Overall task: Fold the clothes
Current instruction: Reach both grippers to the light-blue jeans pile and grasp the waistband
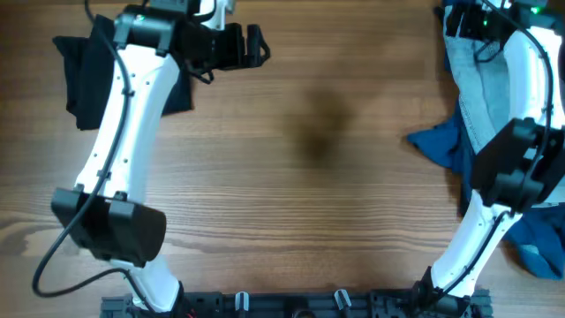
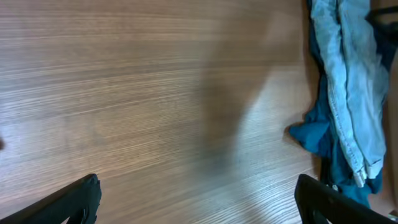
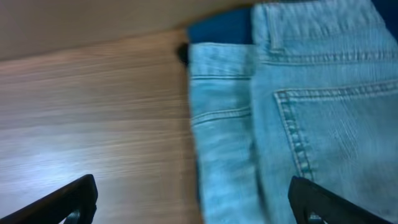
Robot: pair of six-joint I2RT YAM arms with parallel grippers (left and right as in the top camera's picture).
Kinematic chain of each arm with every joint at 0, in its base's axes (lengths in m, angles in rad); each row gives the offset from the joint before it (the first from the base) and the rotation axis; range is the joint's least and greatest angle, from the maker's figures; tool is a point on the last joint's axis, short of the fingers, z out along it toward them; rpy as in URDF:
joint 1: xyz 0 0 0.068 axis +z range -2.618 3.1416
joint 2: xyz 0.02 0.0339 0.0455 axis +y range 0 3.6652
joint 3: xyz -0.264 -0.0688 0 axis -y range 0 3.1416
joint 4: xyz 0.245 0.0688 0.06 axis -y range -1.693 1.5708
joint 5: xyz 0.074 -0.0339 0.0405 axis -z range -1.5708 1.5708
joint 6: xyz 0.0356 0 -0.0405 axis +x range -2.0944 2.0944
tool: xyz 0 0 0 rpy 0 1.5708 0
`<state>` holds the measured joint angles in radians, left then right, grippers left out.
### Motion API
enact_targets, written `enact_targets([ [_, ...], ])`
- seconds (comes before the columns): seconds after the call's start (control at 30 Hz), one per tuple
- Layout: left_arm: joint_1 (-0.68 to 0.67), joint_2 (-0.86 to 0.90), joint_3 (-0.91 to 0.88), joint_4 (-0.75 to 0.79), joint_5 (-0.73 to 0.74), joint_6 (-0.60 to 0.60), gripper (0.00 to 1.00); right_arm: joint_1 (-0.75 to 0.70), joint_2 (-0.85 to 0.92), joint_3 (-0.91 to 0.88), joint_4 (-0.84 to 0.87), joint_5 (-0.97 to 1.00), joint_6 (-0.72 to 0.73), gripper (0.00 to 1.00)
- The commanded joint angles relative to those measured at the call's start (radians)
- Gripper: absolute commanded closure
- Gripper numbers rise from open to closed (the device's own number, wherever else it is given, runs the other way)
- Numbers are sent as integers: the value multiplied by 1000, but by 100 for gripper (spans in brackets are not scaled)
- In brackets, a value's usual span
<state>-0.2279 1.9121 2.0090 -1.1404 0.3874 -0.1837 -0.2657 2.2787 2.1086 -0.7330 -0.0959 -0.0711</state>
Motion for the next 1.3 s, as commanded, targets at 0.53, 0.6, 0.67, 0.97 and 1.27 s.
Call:
enact_targets([
  [0.53, -58, 164, 18, 60, -22, 12, 0, -113, 187, -28, 71, 138, -38, 48],
  [0.6, -58, 164, 18, 67, -22, 12, 0, -114, 186, -28, 70, 172, -34, 79],
  [0.67, -58, 164, 18, 76, -22, 12, 2, -113, 179, -27, 68, 171, -27, 96],
  [0.97, -9, 101, 19, 232, -21, 13, 21, -10, -268, -27, -47, -87, -45, 96],
  [1.27, 54, -192, 19, 150, -10, 101, 0, 364, -558, -27, -278, -245, -164, 96],
])
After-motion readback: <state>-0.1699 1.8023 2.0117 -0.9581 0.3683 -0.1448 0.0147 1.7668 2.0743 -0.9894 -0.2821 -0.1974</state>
